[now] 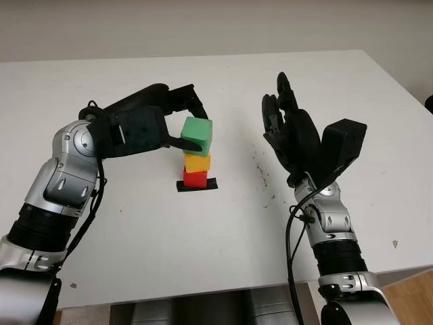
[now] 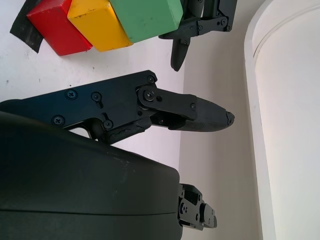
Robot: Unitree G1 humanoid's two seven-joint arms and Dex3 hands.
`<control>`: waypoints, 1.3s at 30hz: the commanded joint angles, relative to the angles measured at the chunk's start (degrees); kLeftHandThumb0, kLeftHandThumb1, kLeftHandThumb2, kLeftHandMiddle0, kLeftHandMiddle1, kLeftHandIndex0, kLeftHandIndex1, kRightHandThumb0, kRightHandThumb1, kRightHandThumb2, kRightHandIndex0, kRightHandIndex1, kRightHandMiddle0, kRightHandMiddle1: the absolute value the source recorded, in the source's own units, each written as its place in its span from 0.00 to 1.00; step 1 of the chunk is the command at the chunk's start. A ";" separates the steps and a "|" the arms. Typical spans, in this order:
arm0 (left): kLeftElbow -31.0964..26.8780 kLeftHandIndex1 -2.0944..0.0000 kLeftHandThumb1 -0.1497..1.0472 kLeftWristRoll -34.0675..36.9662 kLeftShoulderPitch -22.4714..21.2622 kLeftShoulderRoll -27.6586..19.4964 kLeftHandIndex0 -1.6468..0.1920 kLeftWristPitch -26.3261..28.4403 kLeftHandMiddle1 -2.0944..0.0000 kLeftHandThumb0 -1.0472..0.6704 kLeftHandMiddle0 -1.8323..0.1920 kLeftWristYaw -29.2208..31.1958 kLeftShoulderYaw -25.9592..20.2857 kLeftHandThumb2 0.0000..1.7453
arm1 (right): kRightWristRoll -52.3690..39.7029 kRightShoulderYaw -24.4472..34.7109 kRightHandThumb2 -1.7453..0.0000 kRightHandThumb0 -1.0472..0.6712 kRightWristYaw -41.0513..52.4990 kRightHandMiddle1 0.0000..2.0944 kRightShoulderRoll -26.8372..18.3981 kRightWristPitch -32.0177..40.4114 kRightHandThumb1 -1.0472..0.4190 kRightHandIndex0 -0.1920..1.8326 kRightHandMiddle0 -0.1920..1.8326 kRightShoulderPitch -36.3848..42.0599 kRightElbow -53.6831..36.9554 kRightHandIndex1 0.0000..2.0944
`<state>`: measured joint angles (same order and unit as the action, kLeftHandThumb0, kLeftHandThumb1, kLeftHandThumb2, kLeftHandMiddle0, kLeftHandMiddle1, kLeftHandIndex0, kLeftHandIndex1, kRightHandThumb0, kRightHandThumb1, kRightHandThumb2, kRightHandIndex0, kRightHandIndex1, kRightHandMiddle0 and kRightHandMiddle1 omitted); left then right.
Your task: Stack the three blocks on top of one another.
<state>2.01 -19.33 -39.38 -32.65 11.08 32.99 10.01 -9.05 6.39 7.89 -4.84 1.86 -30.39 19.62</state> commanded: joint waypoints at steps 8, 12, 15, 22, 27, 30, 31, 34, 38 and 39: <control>0.27 0.97 0.98 0.40 0.18 -0.59 0.90 -2.12 0.99 0.26 0.93 0.82 0.26 0.04 | 0.17 0.06 0.67 0.27 0.15 0.03 -0.07 -0.33 0.00 0.00 0.01 -0.10 -0.64 0.00; -0.01 0.99 1.00 0.49 0.18 -0.54 0.98 -1.24 1.00 0.22 1.00 1.32 0.04 0.04 | 0.06 0.10 0.68 0.27 0.29 0.03 -0.09 -0.35 0.00 0.00 0.01 -0.09 -0.75 0.00; 0.14 1.00 1.00 1.01 0.23 -0.49 1.00 -1.21 1.00 0.19 1.00 1.30 -0.39 0.04 | 0.11 0.08 0.67 0.27 0.27 0.03 -0.10 -0.16 0.00 0.00 0.01 -0.09 -0.90 0.00; -1.64 1.00 1.00 5.08 1.83 -0.40 1.00 -2.99 1.00 0.07 1.00 0.19 -3.92 0.09 | 0.08 0.06 0.67 0.28 0.49 0.02 -0.33 0.14 0.00 0.00 0.01 -0.20 -1.12 0.00; -4.38 1.00 1.00 12.41 4.26 1.64 1.00 -3.50 1.00 0.08 1.00 -3.06 -10.28 0.35 | 0.28 -0.07 0.66 0.28 0.95 0.02 -0.72 0.32 0.00 0.00 0.00 -0.46 -0.99 0.00; -5.48 1.00 1.00 15.82 5.49 4.83 1.00 -1.43 1.00 0.09 1.00 -8.03 -14.04 0.37 | 0.03 0.02 0.66 0.27 1.51 0.02 -0.77 0.21 0.00 0.00 0.00 -0.66 -0.64 0.00; -5.35 1.00 1.00 17.36 5.74 6.07 1.00 -0.88 1.00 0.09 1.00 -9.48 -15.32 0.37 | 0.06 0.00 0.66 0.27 1.62 0.02 -0.82 0.23 0.00 0.00 0.00 -0.70 -0.59 0.00; -4.57 1.00 1.00 20.00 6.32 9.42 1.00 -0.41 1.00 0.10 1.00 -14.96 -18.31 0.35 | 0.05 0.08 0.66 0.27 1.75 0.02 -0.73 0.06 0.00 0.00 0.00 -0.70 -0.44 0.00; -2.76 1.00 1.00 25.06 7.30 13.06 1.00 -1.20 1.00 0.13 1.00 -18.99 -22.09 0.36 | 0.14 0.11 0.66 0.26 1.94 0.02 -0.68 -0.38 0.00 0.00 0.00 -0.63 -0.22 0.00; -2.22 1.00 1.00 26.70 7.61 14.15 1.00 -1.65 1.00 0.13 1.00 -19.79 -23.20 0.36 | 0.08 0.15 0.66 0.26 1.97 0.02 -0.68 -0.30 0.00 0.00 0.00 -0.61 -0.22 0.00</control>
<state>-0.75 5.93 -32.38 -19.68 10.13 14.00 -11.58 -8.95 6.47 9.73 -5.16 2.12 -30.44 19.62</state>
